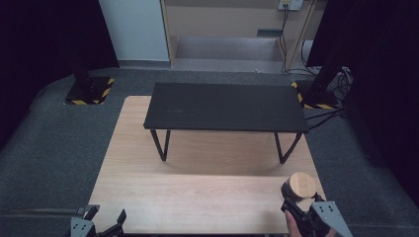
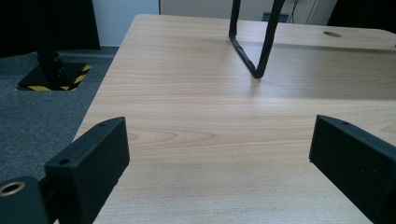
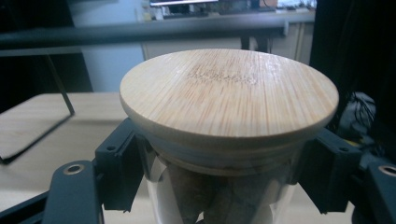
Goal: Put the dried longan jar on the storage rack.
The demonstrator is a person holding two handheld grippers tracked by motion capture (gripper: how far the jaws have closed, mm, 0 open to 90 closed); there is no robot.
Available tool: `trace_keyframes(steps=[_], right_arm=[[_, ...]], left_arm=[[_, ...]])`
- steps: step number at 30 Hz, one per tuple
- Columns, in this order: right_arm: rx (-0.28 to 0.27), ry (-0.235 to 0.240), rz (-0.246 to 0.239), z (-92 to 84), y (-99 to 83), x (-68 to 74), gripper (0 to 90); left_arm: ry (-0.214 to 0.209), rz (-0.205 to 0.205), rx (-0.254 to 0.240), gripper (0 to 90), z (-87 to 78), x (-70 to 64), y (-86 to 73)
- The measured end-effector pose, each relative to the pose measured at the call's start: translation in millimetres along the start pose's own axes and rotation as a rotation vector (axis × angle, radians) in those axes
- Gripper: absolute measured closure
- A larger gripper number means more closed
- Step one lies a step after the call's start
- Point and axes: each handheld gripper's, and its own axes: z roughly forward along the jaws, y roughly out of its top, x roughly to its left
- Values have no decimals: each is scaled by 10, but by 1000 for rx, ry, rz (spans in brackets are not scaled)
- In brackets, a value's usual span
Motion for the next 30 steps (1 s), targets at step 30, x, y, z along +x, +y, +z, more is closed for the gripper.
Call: trace_keyframes(steps=[30], right_arm=[[-22, 48, -14, 1072, 1312, -115, 259]], left_arm=[[-41, -19, -7, 37, -30, 17, -43]])
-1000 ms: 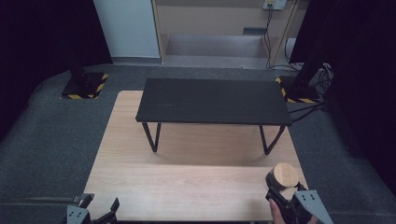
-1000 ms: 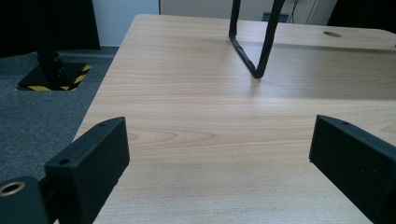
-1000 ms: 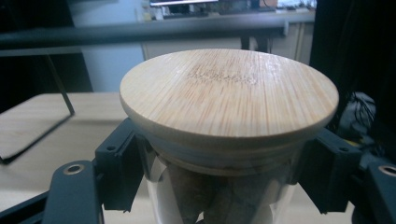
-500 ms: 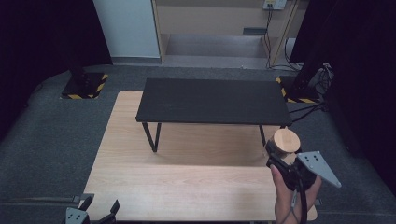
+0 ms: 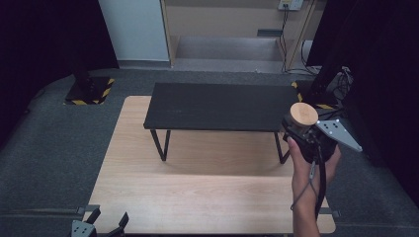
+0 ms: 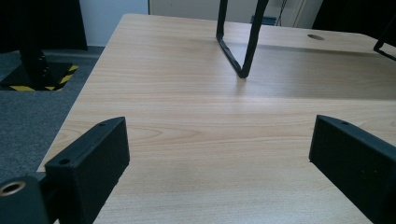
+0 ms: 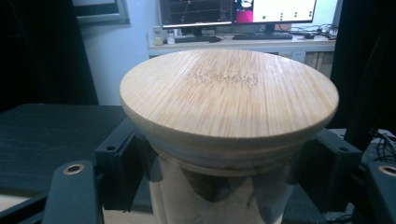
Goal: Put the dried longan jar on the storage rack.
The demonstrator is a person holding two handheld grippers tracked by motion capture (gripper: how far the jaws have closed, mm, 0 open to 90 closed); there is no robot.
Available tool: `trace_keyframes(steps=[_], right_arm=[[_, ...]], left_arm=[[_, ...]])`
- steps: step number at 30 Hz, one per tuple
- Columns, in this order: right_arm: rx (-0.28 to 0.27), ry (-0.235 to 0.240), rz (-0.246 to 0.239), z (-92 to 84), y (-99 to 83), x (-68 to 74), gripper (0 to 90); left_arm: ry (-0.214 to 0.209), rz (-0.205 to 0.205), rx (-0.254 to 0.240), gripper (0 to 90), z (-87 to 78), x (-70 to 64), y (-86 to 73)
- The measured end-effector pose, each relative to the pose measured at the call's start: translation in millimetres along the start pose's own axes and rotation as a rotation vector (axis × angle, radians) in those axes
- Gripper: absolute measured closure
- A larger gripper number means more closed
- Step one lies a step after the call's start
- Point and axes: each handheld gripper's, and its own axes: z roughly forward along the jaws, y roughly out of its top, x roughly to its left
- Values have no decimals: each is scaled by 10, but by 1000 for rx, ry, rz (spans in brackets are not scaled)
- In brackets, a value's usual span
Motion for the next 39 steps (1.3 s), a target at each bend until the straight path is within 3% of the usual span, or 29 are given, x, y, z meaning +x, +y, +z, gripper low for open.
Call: trace_keyframes(steps=[6, 10, 18, 34, 35, 37, 39], right_arm=[[29, -18, -12, 239, 71, -14, 259], [79, -33, -38, 519, 146, -2, 259], [122, -48, -43, 824, 116, -13, 259], [111, -43, -44, 909, -6, -43, 258], [108, -42, -40, 911, -12, -50, 249], [82, -40, -37, 918, -60, -59, 113], [72, -35, -28, 924, -76, -70, 80]], left_arm=[[8, -10, 3, 37, 12, 16, -12], [8, -15, 1, 37, 22, 15, -11], [6, -17, 1, 37, 39, 17, -6], [-5, -15, 10, 37, 82, 36, 1], [-5, -15, 10, 37, 82, 37, 5], [-5, -15, 10, 37, 82, 38, 7], [-3, -15, 8, 37, 76, 44, 9]])
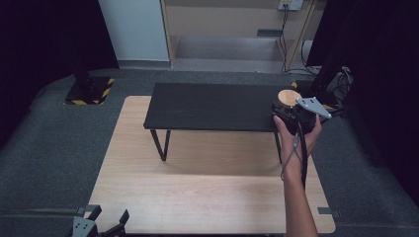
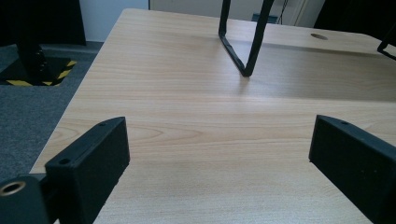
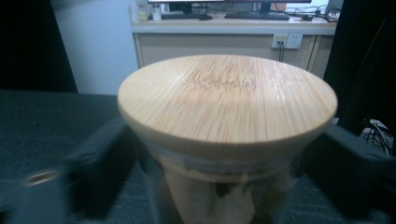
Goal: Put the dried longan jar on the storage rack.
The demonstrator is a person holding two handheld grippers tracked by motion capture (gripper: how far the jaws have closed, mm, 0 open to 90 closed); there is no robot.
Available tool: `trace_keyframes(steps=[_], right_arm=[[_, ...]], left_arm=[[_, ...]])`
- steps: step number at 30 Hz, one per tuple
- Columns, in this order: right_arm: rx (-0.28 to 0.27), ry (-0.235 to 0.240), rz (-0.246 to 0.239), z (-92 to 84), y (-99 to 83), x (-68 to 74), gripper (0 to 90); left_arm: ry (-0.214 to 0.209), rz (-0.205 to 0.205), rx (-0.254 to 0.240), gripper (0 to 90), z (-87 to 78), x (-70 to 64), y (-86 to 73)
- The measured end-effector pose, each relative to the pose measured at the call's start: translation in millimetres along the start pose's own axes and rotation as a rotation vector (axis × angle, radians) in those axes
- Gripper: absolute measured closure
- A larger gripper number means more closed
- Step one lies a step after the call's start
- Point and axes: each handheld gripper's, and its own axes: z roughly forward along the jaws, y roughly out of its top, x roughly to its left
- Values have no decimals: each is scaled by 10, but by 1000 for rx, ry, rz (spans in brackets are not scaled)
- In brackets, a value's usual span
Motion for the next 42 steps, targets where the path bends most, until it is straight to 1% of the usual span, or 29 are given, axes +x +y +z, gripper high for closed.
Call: trace_keyframes(steps=[1, 2, 4, 8, 14, 19, 27, 30, 32, 33, 34, 35, 36, 38, 42], right_arm=[[-10, -11, -7, 1, -12, 22, 42], [-13, -16, -11, 2, -14, 33, 29], [-8, -17, -4, 12, -8, 35, 5], [-13, -24, 0, 9, -11, 51, 5], [-13, -22, 0, -2, -7, 56, 5], [-12, -24, 9, -16, -10, 50, 5], [-15, -12, 3, -77, -13, 51, 5], [-21, -10, 3, -124, -20, 57, 5], [-25, -11, 12, -193, -43, 58, 5], [-25, -11, 12, -193, -43, 58, 5], [-32, -7, 18, -246, -73, 54, 5], [-32, -7, 18, -246, -73, 54, 5], [-43, -2, 22, -329, -123, 56, 6], [-45, 1, 25, -359, -142, 58, 6], [-64, 20, 28, -537, -280, 62, 5]], left_arm=[[1, -2, -1, 37, -1, 2, 0], [2, -2, -1, 37, -1, 2, -1], [3, -3, 0, 37, -3, 6, 0], [2, -4, -3, 37, -12, 8, -2], [1, -6, -3, 37, -16, 13, -2], [-2, -4, -3, 37, -18, 16, 5], [0, -6, -9, 37, -37, 23, 0], [0, -7, -10, 37, -48, 24, 1], [-1, -8, -13, 37, -56, 26, 2], [-1, -7, -15, 37, -61, 26, 3], [-1, -8, -16, 37, -64, 25, 3], [-2, -7, -15, 37, -68, 27, 5], [-2, -8, -16, 37, -69, 28, 4], [-4, -7, -14, 37, -67, 30, 5], [-9, -2, -12, 37, -65, 28, 10]])
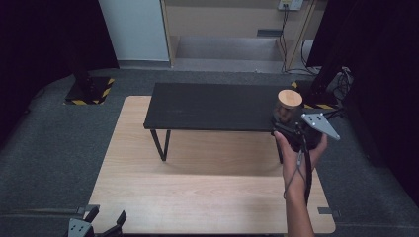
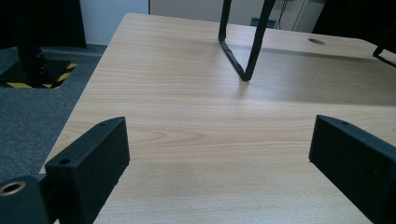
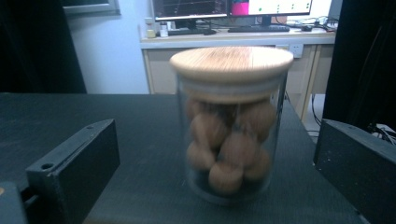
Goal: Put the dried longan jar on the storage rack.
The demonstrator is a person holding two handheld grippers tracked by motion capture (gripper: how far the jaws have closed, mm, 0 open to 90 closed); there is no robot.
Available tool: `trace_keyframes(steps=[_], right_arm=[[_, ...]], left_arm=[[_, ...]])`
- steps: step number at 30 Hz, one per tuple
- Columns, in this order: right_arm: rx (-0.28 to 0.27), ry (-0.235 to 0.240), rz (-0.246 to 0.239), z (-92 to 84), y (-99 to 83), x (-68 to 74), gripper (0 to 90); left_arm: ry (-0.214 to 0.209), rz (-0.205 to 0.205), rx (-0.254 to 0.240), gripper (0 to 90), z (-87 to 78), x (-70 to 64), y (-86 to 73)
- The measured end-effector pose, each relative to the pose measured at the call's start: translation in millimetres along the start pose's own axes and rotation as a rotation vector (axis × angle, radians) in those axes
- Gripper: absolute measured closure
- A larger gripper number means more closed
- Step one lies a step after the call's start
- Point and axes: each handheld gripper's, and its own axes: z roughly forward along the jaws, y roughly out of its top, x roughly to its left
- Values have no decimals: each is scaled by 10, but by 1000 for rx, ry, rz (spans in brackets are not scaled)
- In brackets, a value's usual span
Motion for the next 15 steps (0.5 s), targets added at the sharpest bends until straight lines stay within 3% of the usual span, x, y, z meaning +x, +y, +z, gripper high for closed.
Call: trace_keyframes(steps=[8, 15], right_arm=[[1, 18, 7, -284, -257, -17, 6], [16, -1, 5, -582, -523, -9, 7]], left_arm=[[-12, 10, 1, 37, 21, -24, 15], [-15, 18, 7, 37, 42, -42, 32]])
